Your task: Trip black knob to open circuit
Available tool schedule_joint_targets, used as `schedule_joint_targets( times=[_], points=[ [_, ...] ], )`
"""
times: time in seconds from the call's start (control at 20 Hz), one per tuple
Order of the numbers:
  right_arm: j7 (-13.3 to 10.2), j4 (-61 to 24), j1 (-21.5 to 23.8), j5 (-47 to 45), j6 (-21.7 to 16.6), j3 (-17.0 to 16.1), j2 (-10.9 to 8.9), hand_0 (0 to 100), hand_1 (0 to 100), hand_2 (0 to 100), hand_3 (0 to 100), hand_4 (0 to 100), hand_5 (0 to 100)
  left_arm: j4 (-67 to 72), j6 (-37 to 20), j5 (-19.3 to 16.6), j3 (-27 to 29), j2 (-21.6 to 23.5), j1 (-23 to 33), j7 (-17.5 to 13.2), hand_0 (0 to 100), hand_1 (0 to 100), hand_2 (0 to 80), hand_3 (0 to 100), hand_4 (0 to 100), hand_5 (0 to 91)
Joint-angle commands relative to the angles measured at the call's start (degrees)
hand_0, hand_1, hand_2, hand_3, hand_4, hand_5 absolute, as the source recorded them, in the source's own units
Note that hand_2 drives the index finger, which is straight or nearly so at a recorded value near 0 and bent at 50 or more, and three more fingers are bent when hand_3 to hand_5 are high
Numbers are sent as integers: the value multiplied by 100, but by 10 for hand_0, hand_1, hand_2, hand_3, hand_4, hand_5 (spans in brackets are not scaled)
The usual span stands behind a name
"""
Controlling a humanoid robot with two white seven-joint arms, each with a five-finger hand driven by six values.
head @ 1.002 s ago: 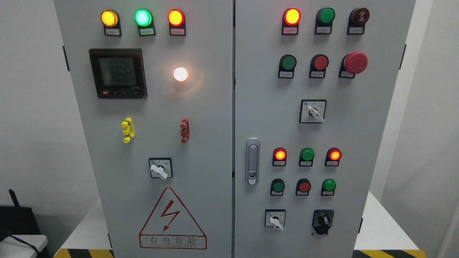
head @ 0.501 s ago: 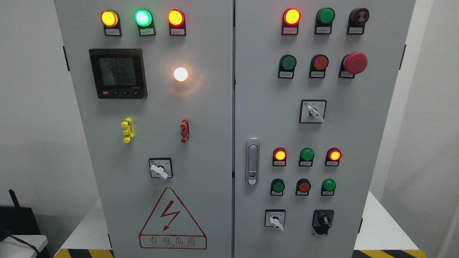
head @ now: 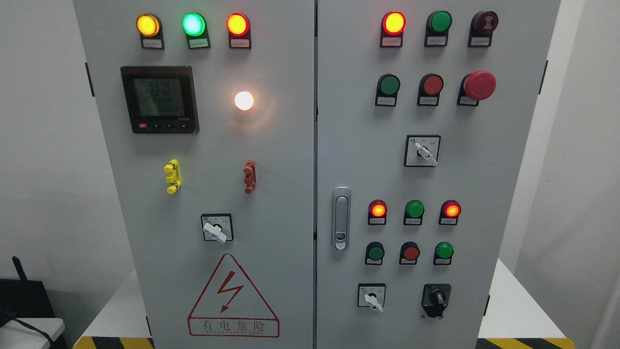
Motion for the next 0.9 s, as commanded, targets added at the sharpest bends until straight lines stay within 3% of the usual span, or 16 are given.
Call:
schedule_joint_targets(
  times=[0.0, 0.25, 0.6, 0.85],
  points=[
    [-235, -2825, 683, 123, -295, -9, -521, 260, 306, 164, 609, 635, 661, 0, 2, -184, 0, 0, -44, 3, 120, 389, 0, 0, 0, 0],
    [-288, -3301, 764, 184, -304, -70, -513, 253, 375, 238, 629, 675, 727, 0, 2, -184, 0, 0, -44, 3, 120, 389, 0, 0, 0, 0],
    [-280, -3582, 175, 184, -435, -360, -477, 199, 437, 271, 650, 731, 805, 0, 2, -184, 0, -9, -44, 3, 120, 389, 0, 0, 0, 0],
    [-280, -3864, -175, 193, -400, -553, -443, 160, 538, 364, 702, 792, 867, 0, 2, -185, 0, 0, -44, 3, 120, 389, 0, 0, 0, 0]
  ],
)
